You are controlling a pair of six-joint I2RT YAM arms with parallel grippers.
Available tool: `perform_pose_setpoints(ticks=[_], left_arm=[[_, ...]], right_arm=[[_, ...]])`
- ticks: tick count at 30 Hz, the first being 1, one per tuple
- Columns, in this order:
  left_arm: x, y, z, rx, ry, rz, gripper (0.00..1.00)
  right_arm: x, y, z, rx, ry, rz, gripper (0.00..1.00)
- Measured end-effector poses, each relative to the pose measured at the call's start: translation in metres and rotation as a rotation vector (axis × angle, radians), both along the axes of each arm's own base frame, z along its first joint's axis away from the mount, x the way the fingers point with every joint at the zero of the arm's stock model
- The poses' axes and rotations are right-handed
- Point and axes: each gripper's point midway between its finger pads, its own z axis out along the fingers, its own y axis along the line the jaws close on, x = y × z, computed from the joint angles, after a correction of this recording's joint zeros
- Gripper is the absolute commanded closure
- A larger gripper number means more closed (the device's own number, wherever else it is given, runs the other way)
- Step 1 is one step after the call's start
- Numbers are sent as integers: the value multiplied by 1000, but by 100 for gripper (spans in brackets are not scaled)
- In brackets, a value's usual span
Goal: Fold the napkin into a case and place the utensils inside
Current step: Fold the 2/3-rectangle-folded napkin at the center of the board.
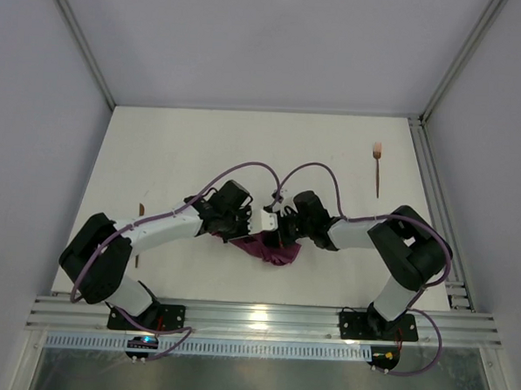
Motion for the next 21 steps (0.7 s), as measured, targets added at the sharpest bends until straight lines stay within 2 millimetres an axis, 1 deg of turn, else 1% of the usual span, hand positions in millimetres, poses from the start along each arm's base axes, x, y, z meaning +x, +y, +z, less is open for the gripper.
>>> perform_pose_setpoints(ticks=[5, 10, 14, 18, 21], left_arm=[[-1, -7, 3, -36, 8, -17, 80], [0, -13, 1, -49, 20, -30, 79], [11, -21, -10, -32, 38, -27, 79], [13, -21, -28, -6, 74, -19, 78], [17, -23, -27, -9, 69, -15, 78]], right_arm=[[-3, 0, 0, 21, -7, 6, 96], [-4, 1, 0, 29, -11, 11, 96], [-4, 1, 0, 32, -13, 14, 96], [-6, 1, 0, 36, -17, 25, 96], [-8, 1, 0, 44, -20, 32, 96]])
